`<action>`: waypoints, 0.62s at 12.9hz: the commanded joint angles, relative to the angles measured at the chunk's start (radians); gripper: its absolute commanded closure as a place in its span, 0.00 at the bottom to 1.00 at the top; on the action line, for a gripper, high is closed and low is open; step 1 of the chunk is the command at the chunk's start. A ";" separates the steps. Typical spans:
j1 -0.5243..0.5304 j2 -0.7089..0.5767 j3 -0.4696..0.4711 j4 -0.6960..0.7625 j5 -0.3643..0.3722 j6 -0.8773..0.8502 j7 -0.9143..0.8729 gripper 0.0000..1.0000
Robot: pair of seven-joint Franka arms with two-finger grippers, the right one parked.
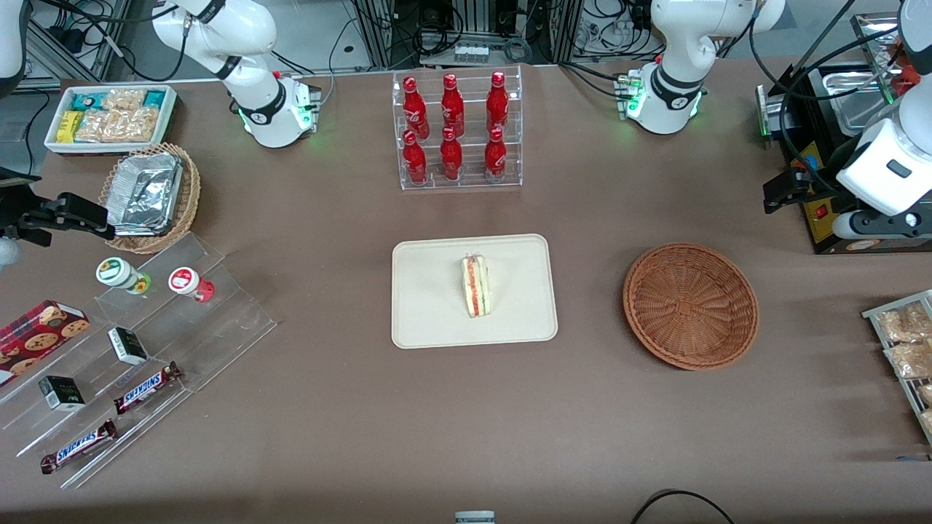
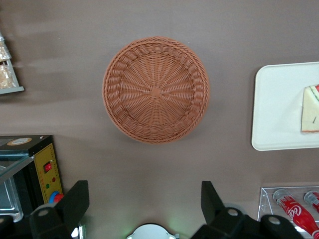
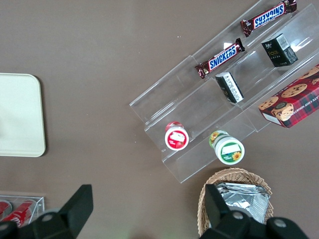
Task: Place sandwich from basket to tray
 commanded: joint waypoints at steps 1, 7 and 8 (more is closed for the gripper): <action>0.049 -0.038 -0.083 -0.036 0.025 0.007 0.009 0.01; 0.032 -0.113 -0.046 -0.097 0.018 0.022 0.011 0.01; 0.012 -0.139 -0.020 -0.134 0.010 0.051 0.009 0.01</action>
